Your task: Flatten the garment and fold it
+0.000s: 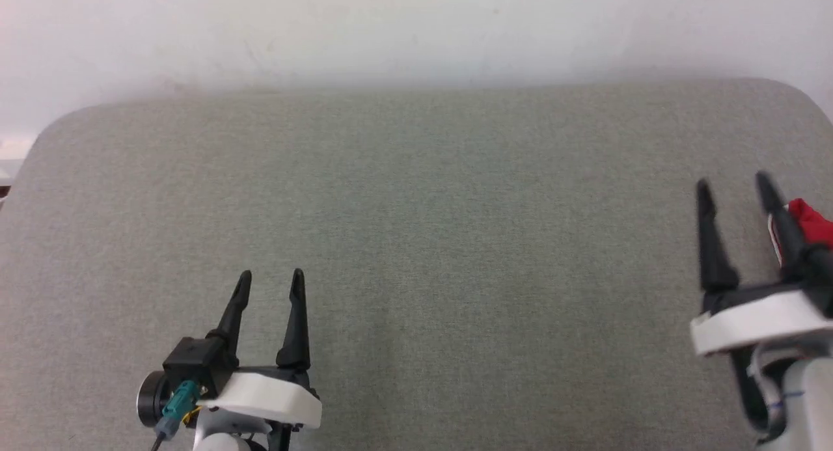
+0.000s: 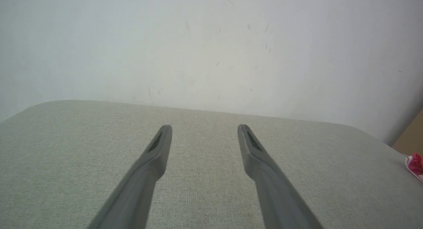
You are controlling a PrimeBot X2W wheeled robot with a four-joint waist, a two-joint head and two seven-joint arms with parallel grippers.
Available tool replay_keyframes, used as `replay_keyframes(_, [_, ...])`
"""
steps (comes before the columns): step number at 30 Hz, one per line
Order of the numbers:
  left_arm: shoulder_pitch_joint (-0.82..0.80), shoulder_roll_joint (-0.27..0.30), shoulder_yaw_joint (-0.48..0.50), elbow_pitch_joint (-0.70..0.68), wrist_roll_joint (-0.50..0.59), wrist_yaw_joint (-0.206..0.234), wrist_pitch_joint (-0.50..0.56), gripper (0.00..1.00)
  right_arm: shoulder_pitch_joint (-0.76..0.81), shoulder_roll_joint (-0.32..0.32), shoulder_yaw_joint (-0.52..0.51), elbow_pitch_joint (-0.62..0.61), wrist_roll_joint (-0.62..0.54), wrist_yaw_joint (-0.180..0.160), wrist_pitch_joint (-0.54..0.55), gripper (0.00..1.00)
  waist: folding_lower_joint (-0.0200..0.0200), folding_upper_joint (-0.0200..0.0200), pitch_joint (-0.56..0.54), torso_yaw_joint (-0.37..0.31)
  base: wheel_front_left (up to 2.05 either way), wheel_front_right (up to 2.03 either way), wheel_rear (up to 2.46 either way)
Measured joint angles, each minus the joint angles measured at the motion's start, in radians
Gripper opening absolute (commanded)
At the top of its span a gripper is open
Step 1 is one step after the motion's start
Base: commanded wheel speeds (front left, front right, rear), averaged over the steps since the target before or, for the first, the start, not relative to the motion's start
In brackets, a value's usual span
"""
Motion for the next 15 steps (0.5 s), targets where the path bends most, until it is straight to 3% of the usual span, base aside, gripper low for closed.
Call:
replay_keyframes(6, [0.019, 0.0, -0.011, 0.011, 0.032, 0.019, 0.0, 1.0, 0.098, 0.069, 0.019, 0.02, -0.009, 0.0, -0.026, 1.0, 0.0001, 0.0, -0.012, 0.024, 0.0, 0.0, 0.0])
replay_keyframes(15, [0.031, 0.0, -0.022, 0.017, 0.046, 0.026, 0.0, 1.0, 0.177, 0.095, 0.029, 0.036, -0.013, 0.0, -0.053, 1.0, 0.0001, 0.0, -0.014, 0.039, 0.0, 0.0, 0.0])
